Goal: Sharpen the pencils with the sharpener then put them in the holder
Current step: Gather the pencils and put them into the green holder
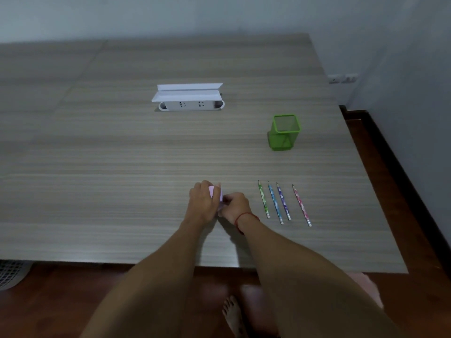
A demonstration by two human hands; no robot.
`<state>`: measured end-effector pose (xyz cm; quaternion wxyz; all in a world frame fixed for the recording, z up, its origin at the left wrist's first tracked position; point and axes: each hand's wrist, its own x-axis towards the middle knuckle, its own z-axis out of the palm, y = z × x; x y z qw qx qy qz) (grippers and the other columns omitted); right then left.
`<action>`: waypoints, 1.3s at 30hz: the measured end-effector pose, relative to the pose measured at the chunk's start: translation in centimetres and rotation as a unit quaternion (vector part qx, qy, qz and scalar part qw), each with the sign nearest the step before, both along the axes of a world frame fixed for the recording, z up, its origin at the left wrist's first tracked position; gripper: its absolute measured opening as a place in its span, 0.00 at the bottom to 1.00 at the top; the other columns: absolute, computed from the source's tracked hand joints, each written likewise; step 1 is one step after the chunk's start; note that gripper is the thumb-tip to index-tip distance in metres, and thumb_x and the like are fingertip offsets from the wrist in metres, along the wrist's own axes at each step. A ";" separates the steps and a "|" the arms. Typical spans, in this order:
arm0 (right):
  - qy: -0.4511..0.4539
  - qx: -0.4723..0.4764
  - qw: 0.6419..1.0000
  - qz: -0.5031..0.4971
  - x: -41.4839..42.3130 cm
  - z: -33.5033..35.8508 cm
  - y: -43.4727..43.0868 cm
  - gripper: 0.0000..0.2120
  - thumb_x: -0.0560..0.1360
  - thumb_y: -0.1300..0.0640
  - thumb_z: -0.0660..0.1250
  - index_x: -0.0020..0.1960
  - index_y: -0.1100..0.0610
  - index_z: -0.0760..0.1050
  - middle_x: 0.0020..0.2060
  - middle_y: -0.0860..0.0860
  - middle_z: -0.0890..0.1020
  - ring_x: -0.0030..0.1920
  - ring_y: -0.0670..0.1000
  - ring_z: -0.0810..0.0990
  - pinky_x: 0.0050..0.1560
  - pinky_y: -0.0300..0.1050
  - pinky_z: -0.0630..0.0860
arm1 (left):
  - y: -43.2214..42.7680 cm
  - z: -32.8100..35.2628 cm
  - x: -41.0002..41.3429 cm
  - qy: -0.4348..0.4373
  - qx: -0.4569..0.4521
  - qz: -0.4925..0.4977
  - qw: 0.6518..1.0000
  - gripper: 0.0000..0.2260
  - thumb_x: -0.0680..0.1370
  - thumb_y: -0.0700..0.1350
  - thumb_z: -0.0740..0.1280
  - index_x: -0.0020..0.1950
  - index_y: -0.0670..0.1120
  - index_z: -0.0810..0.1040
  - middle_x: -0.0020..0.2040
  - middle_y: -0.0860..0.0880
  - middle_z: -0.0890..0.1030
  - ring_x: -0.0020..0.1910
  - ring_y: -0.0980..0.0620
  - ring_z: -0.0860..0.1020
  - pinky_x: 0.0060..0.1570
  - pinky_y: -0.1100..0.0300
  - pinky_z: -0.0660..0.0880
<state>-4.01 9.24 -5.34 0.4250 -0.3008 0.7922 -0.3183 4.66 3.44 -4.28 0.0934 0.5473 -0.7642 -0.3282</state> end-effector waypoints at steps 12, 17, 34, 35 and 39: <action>0.122 0.033 0.992 0.029 -4.9 1.8 1.1 0.08 0.71 0.66 0.66 0.36 0.56 0.75 0.45 0.56 0.79 0.49 0.51 0.78 0.49 0.38 0.72 | 0.0 2.7 -0.5 -0.004 -0.171 0.010 0.985 0.27 0.75 0.61 0.53 0.57 0.42 0.78 0.54 0.40 0.80 0.53 0.39 0.78 0.53 0.50 0.73; 0.180 0.063 0.980 -0.048 -9.9 3.3 3.3 0.11 0.69 0.60 0.71 0.49 0.64 0.81 0.51 0.61 0.83 0.52 0.60 0.82 0.53 0.45 0.78 | -0.6 4.2 -5.6 -0.011 -0.178 -0.048 0.983 0.21 0.75 0.54 0.56 0.52 0.41 0.79 0.50 0.39 0.81 0.51 0.38 0.79 0.53 0.49 0.74; 0.223 0.161 0.948 0.162 -14.0 1.2 3.3 0.19 0.69 0.59 0.73 0.57 0.63 0.77 0.57 0.59 0.81 0.57 0.58 0.81 0.54 0.45 0.78 | 2.4 -1.3 -13.8 -0.190 0.137 -0.001 0.972 0.20 0.73 0.44 0.69 0.62 0.36 0.73 0.63 0.37 0.75 0.61 0.39 0.77 0.57 0.53 0.75; 0.225 0.159 0.945 0.175 -13.9 1.2 3.2 0.18 0.70 0.59 0.71 0.59 0.63 0.77 0.58 0.59 0.81 0.58 0.58 0.81 0.55 0.45 0.77 | 2.3 -1.2 -13.6 -0.200 0.149 -0.009 0.968 0.19 0.71 0.42 0.70 0.60 0.36 0.74 0.61 0.37 0.77 0.58 0.39 0.79 0.55 0.53 0.78; 0.232 0.149 0.939 0.207 -13.5 1.1 3.2 0.19 0.73 0.55 0.69 0.61 0.62 0.75 0.59 0.58 0.80 0.59 0.57 0.80 0.56 0.45 0.76 | 2.5 -1.6 -12.8 -0.200 0.175 -0.009 0.964 0.18 0.72 0.44 0.68 0.58 0.36 0.75 0.57 0.38 0.79 0.54 0.40 0.81 0.52 0.53 0.80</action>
